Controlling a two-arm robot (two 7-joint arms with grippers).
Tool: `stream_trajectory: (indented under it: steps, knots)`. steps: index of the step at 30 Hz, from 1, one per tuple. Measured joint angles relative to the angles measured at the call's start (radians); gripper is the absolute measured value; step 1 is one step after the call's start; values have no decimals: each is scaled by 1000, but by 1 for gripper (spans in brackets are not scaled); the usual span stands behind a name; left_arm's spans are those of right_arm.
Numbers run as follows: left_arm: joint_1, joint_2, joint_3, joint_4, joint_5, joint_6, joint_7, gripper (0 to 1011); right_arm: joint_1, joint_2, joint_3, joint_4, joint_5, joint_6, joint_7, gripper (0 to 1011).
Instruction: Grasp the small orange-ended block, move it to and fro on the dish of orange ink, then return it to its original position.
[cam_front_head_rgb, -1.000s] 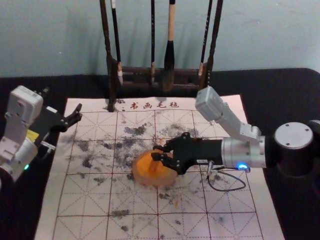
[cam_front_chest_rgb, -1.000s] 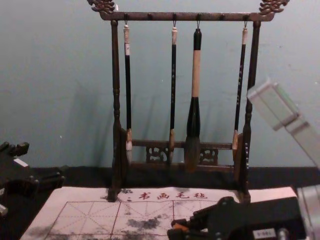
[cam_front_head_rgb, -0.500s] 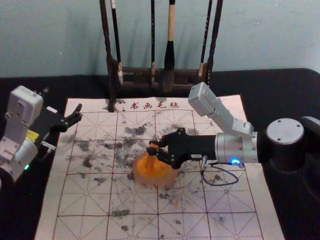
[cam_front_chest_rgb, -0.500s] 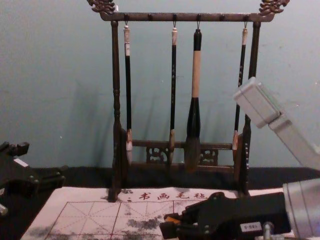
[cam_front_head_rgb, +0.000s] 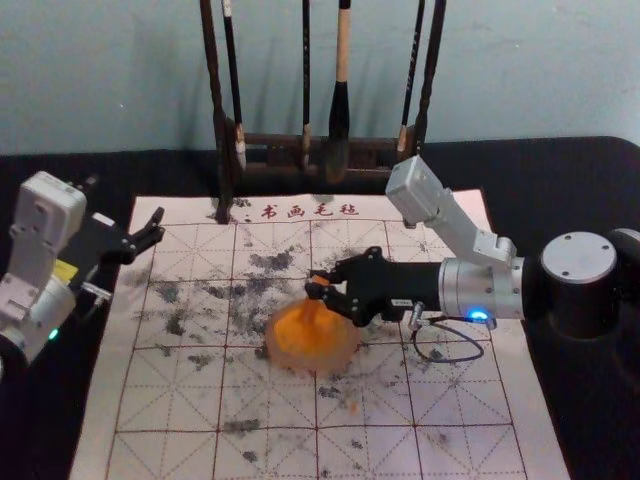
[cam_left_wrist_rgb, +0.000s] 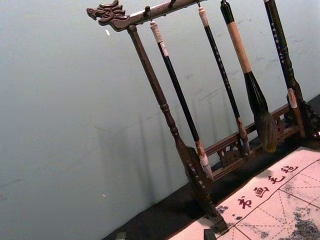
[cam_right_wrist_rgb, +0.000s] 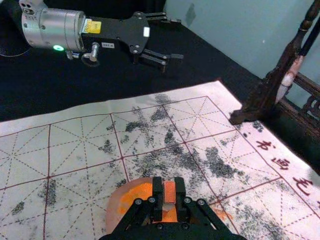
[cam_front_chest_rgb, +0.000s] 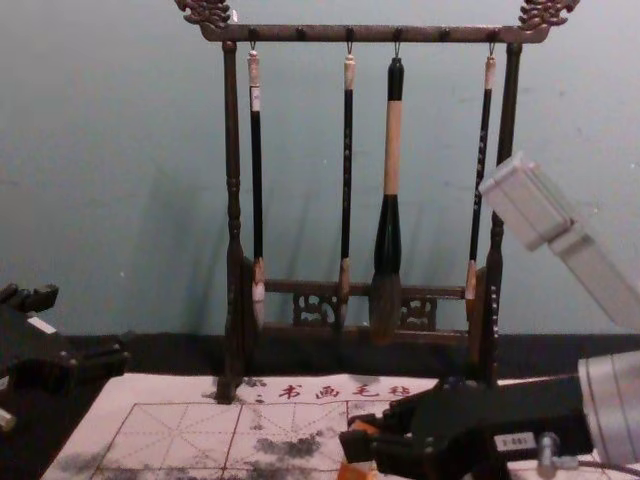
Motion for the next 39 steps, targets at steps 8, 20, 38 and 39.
stream_trajectory:
  steps: [8, 20, 38, 39]
  knots:
    - [0, 0, 0, 0, 0, 0, 0, 1001, -5, 8, 13, -5, -2, 2, -7, 144]
    - [0, 0, 0, 0, 0, 0, 0, 1001, -21, 27, 28, -30, 4, 5, -9, 144]
    - [0, 0, 0, 0, 0, 0, 0, 1002, -51, 62, 33, -77, 16, 10, -3, 143]
    - [0, 0, 0, 0, 0, 0, 0, 1001, -53, 65, 33, -79, 17, 11, -3, 144]
